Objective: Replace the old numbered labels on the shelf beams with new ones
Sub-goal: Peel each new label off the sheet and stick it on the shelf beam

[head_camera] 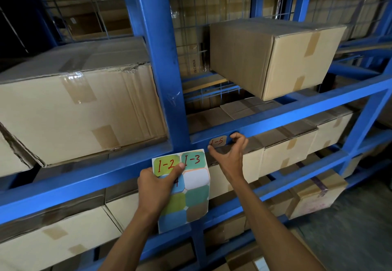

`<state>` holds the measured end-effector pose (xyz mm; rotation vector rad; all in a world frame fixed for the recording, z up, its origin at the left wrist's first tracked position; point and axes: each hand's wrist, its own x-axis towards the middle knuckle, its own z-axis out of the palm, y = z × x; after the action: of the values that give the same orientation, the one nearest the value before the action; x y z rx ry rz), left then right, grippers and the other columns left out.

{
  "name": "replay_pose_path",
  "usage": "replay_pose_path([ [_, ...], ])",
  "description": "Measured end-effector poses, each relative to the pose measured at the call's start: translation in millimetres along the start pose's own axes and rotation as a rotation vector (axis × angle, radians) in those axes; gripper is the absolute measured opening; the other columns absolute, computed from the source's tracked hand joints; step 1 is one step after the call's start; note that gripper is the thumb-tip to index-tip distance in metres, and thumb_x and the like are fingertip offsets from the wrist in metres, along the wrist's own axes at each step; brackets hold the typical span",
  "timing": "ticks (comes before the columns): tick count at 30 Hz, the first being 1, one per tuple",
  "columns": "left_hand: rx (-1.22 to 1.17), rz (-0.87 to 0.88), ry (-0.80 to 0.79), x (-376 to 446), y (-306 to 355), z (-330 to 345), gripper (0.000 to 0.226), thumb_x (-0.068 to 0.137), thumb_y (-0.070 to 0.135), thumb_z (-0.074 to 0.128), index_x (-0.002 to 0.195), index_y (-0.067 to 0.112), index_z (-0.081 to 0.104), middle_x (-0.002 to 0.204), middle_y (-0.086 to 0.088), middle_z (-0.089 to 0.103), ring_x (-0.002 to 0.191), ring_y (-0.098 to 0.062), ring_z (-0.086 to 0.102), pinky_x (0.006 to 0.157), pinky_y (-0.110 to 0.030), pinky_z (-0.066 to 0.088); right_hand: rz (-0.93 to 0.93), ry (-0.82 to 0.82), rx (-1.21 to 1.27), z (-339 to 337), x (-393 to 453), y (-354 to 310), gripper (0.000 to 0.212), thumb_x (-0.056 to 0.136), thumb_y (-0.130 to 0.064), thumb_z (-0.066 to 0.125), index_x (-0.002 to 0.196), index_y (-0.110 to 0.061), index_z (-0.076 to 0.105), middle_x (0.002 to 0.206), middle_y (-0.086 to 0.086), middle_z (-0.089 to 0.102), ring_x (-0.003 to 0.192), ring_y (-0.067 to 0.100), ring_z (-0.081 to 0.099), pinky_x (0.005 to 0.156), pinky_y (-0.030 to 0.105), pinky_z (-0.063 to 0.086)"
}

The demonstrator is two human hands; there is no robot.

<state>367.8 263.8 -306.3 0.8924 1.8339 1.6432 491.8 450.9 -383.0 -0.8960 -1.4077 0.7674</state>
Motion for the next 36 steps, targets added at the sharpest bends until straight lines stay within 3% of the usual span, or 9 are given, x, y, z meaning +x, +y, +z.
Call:
replay_pose_path([
  [5,0.006,-0.010,-0.012,-0.5,-1.8,-4.4,0.020,0.074,0.034,0.081,0.079,0.018,0.071,0.061,0.015,0.075,0.060,-0.010,0.075,0.042,-0.017,0.051,0.095,-0.004,0.088,0.8,5.2,-8.3,0.070,0.066,-0.030,0.089,0.110,-0.016,0.037,0.118,0.001,0.036,0.109,0.017,0.047,0.078,0.009,0.050],
  [10,0.015,-0.011,-0.014,-2.3,-4.8,-6.4,0.021,0.073,0.035,0.082,0.080,0.017,0.073,0.070,0.008,0.077,0.063,-0.013,0.076,0.045,-0.021,0.055,0.147,-0.006,-0.052,-10.8,15.6,-15.2,0.080,0.052,-0.051,0.090,0.104,-0.019,0.039,0.108,-0.003,0.042,0.102,0.019,0.051,0.084,0.035,0.053],
  [14,-0.004,-0.031,-0.036,-6.6,-4.6,-6.0,0.020,0.073,0.036,0.082,0.079,0.019,0.074,0.070,0.007,0.078,0.063,-0.014,0.076,0.046,-0.023,0.055,0.198,-0.040,-0.056,-13.5,16.6,-25.4,0.077,0.054,-0.049,0.090,0.104,-0.020,0.040,0.107,-0.002,0.043,0.102,0.019,0.051,0.084,0.034,0.052],
  [17,-0.039,-0.058,-0.052,-7.5,-1.0,-10.0,0.023,0.073,0.037,0.081,0.083,0.018,0.074,0.071,0.007,0.078,0.064,-0.015,0.076,0.046,-0.023,0.055,0.254,-0.037,0.090,-17.0,11.0,-42.1,0.054,0.071,-0.039,0.085,0.102,-0.022,0.044,0.105,0.000,0.044,0.098,0.017,0.049,0.081,0.025,0.048],
  [20,-0.071,-0.079,-0.055,-6.1,4.2,-16.7,0.027,0.075,0.038,0.080,0.088,0.015,0.074,0.078,0.002,0.079,0.066,-0.015,0.077,0.048,-0.024,0.056,0.242,-0.068,0.226,-25.3,-2.1,-70.7,0.020,0.086,-0.031,0.072,0.090,-0.024,0.053,0.091,0.000,0.057,0.092,0.021,0.062,0.077,0.027,0.052],
  [24,-0.111,-0.085,-0.077,-2.6,13.5,-25.5,0.024,0.078,0.038,0.077,0.086,0.016,0.073,0.074,0.001,0.079,0.066,-0.016,0.077,0.052,-0.026,0.058,0.115,-0.304,0.298,-39.4,-26.3,-111.8,0.006,0.088,-0.028,0.070,0.087,-0.024,0.066,0.075,-0.003,0.068,0.070,0.005,0.063,0.064,0.022,0.052],
  [27,-0.129,-0.063,-0.117,-0.5,23.3,-30.4,0.024,0.079,0.037,0.077,0.086,0.014,0.074,0.076,-0.001,0.079,0.065,-0.016,0.076,0.050,-0.025,0.057,0.014,-0.414,0.247,-43.0,-40.0,-136.9,0.014,0.084,-0.032,0.074,0.097,-0.030,0.071,0.076,-0.008,0.069,0.073,0.003,0.063,0.064,0.021,0.053],
  [32,-0.188,0.004,-0.200,-0.6,43.0,-34.9,0.021,0.079,0.035,0.076,0.088,0.016,0.075,0.078,0.000,0.080,0.067,-0.017,0.077,0.048,-0.021,0.055,-0.051,-0.355,0.111,-38.9,-47.1,-161.0,0.033,0.076,-0.029,0.082,0.107,-0.032,0.073,0.086,-0.013,0.058,0.073,0.014,0.052,0.065,0.040,0.055],
  [36,-0.200,0.031,-0.244,3.0,56.1,-36.4,0.024,0.077,0.034,0.078,0.090,0.014,0.074,0.081,-0.001,0.080,0.071,-0.019,0.077,0.052,-0.025,0.058,-0.103,-0.242,0.050,-37.1,-46.5,-174.4,0.029,0.076,-0.021,0.083,0.104,-0.027,0.075,0.090,-0.014,0.058,0.072,0.009,0.053,0.061,0.027,0.053],
])
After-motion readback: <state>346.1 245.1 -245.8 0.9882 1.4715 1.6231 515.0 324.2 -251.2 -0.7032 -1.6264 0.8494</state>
